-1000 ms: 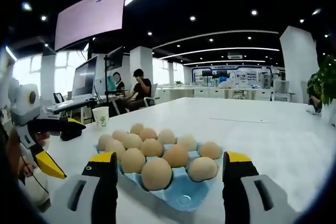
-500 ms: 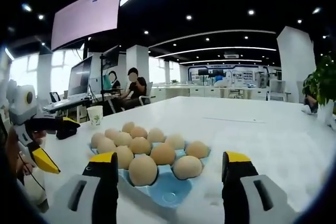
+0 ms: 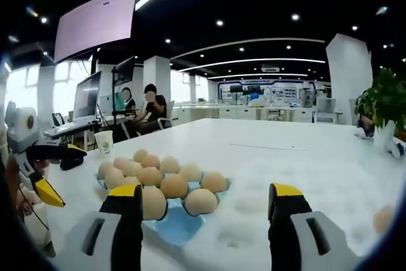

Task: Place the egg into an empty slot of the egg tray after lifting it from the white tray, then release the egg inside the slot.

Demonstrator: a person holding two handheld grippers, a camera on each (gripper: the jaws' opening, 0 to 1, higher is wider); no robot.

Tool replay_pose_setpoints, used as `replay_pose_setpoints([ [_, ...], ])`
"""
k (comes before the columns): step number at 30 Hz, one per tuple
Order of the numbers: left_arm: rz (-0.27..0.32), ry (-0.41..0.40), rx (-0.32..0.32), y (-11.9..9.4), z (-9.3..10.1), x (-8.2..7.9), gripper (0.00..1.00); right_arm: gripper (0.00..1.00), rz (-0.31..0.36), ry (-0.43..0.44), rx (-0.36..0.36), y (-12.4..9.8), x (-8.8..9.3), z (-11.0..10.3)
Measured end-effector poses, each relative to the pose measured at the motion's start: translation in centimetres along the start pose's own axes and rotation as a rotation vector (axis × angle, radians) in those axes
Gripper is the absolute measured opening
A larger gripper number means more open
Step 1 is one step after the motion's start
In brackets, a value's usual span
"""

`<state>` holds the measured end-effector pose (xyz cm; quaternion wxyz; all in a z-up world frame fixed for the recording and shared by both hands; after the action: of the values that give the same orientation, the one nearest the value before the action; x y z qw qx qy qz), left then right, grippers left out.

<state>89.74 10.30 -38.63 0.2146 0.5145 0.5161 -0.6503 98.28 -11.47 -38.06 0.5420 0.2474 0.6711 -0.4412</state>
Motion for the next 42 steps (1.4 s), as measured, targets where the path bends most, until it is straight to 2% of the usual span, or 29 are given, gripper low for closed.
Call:
replay_pose_setpoints([
  [18,0.006,0.001,-0.004,0.0,0.1,-0.3,0.99,0.84,-0.009,-0.004,0.055,-1.4,0.2,2.3],
  [23,0.024,-0.008,0.008,0.0,0.3,-0.6,0.99,0.84,-0.011,0.004,0.069,-1.7,0.2,3.1],
  [27,0.010,0.006,0.000,0.1,0.3,-0.5,0.99,0.84,-0.017,0.004,0.086,-2.0,0.4,3.8],
  [31,0.035,-0.016,0.013,0.0,0.5,-0.8,0.99,0.84,-0.017,0.007,0.110,-2.4,0.5,4.8],
  [42,0.013,0.005,0.015,0.3,0.8,-0.7,0.99,0.83,-0.033,-0.020,0.159,-3.5,0.9,6.8],
])
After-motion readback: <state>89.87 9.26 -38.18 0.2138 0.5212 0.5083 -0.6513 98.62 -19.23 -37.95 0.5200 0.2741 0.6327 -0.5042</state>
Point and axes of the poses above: the point that each gripper's makers call its tool centre point, and the gripper's own axes: y roughly forward along the fingers, z roughly to its right, x roughly out of its underside, the point moved 4 cm from there along -y, roughly backward along the fingers, and after that the axes turned 10 degrees about -z, right-handed, at the moved point
